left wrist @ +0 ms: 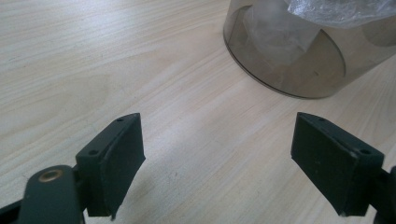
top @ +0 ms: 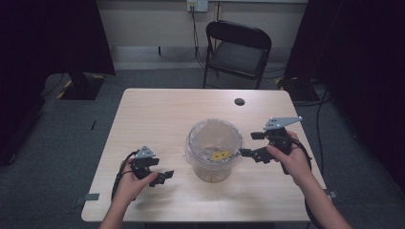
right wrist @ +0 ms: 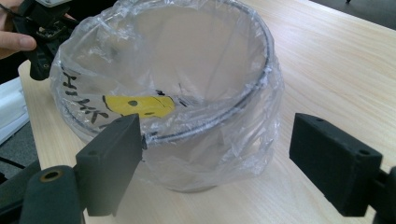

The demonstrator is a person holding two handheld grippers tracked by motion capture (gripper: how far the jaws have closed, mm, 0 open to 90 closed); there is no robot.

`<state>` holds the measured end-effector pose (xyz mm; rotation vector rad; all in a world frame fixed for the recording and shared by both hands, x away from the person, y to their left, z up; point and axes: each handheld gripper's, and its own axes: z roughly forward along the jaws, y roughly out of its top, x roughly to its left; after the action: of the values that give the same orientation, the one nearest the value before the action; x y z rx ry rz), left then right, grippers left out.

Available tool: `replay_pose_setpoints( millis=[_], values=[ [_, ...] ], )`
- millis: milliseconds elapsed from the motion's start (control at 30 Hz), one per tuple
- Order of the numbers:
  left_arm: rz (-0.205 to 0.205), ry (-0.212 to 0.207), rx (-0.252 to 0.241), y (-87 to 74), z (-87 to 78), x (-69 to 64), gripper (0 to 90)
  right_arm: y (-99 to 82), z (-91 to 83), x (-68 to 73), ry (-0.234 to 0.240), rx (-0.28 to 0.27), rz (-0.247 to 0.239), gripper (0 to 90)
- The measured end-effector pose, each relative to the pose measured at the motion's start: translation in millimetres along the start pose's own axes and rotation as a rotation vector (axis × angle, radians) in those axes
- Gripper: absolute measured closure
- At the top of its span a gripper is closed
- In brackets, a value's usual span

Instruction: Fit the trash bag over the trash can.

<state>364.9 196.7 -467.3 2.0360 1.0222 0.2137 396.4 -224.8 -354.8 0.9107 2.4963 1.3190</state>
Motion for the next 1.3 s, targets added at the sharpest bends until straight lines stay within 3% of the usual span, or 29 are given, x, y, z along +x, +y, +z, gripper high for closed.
replay_pose_setpoints(
  millis=[433, 1300],
  values=[
    [0.001, 0.002, 0.006, -1.4, 0.7, 0.6, 16.8, -19.8, 2.1, -9.0, 0.003, -0.008, 0.029, 16.7],
    [-0.003, -0.006, 0.004, -2.9, 1.4, 1.8, 17.5, -55.3, 17.9, -18.5, 0.004, 0.032, 0.072, 16.6]
  ],
)
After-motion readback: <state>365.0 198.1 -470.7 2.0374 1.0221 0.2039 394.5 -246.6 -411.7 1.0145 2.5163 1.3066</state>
